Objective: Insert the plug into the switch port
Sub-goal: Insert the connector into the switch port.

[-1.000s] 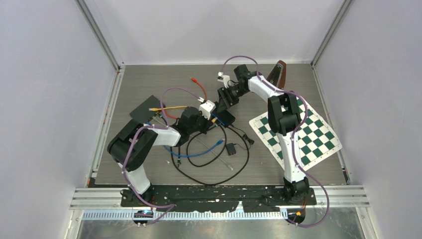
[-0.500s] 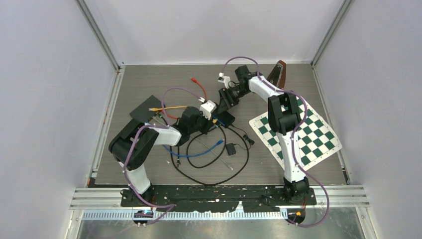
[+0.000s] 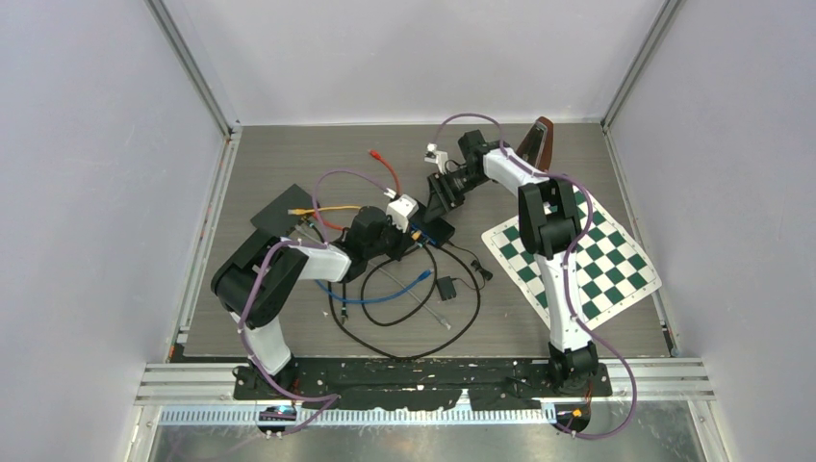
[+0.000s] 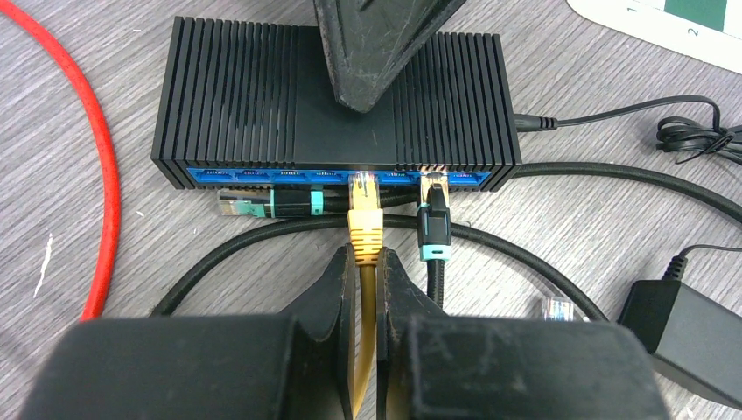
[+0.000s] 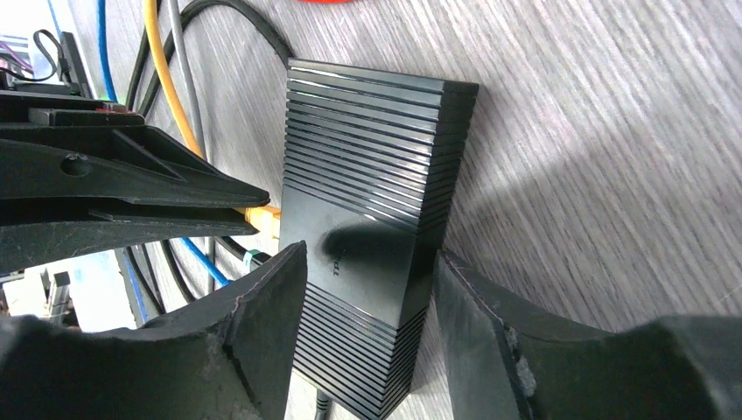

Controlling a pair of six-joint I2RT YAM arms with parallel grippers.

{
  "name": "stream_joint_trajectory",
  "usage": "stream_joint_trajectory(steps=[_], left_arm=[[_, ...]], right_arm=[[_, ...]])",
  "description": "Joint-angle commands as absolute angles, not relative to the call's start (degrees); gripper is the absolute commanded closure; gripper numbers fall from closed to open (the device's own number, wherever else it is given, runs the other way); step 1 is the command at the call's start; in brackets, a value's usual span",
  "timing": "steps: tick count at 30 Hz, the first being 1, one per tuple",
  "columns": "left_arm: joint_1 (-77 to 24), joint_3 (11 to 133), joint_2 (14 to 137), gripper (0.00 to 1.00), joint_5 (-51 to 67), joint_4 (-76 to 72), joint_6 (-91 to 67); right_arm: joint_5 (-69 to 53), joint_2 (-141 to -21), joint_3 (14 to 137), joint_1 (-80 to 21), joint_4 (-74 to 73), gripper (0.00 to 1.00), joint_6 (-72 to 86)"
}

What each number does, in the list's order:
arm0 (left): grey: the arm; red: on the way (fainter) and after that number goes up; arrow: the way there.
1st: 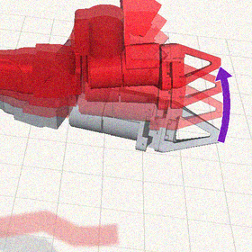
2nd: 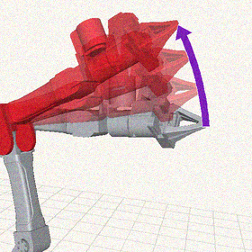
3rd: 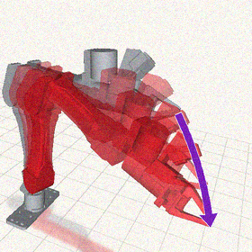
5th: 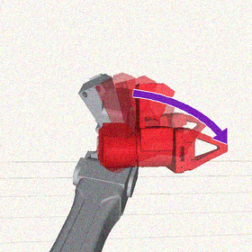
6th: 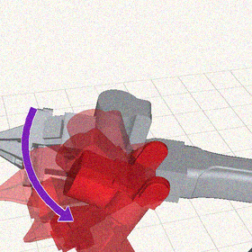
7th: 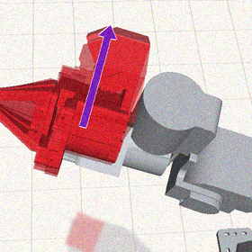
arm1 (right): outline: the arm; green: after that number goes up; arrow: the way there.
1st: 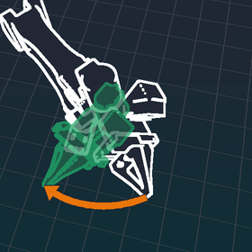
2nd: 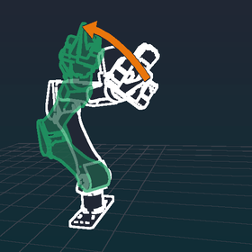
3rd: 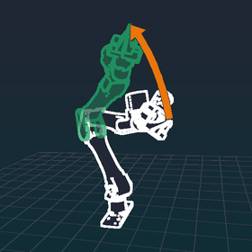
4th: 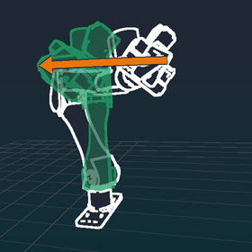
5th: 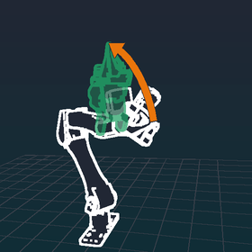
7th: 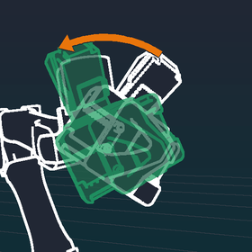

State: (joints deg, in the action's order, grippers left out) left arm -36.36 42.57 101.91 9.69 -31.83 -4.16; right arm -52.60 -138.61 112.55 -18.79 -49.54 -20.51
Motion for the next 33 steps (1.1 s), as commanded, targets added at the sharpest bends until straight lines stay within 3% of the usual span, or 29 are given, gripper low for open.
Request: stream_joint_trajectory(steps=[1, 19, 26, 33], left_arm=[[-36.77, 44.56, 102.23, 1.00, 9.80, -36.90, -5.25], [-39.44, 51.00, 102.98, 1.00, 4.73, -35.20, -8.29], [-42.14, 50.64, 102.34, 1.00, -4.44, -35.18, -7.95], [-45.00, 49.31, 103.09, 1.00, -8.39, -41.22, -6.82]], right_arm=[[-59.75, -138.07, 109.31, -20.70, -55.33, 0.41, -19.67], [-62.96, -135.35, 101.87, -22.81, -56.75, 0.49, -22.92], [-64.16, -129.25, 90.98, -22.61, -44.78, 0.49, -12.74], [-64.64, -129.75, 87.50, -22.27, -40.53, 0.50, -8.46]])
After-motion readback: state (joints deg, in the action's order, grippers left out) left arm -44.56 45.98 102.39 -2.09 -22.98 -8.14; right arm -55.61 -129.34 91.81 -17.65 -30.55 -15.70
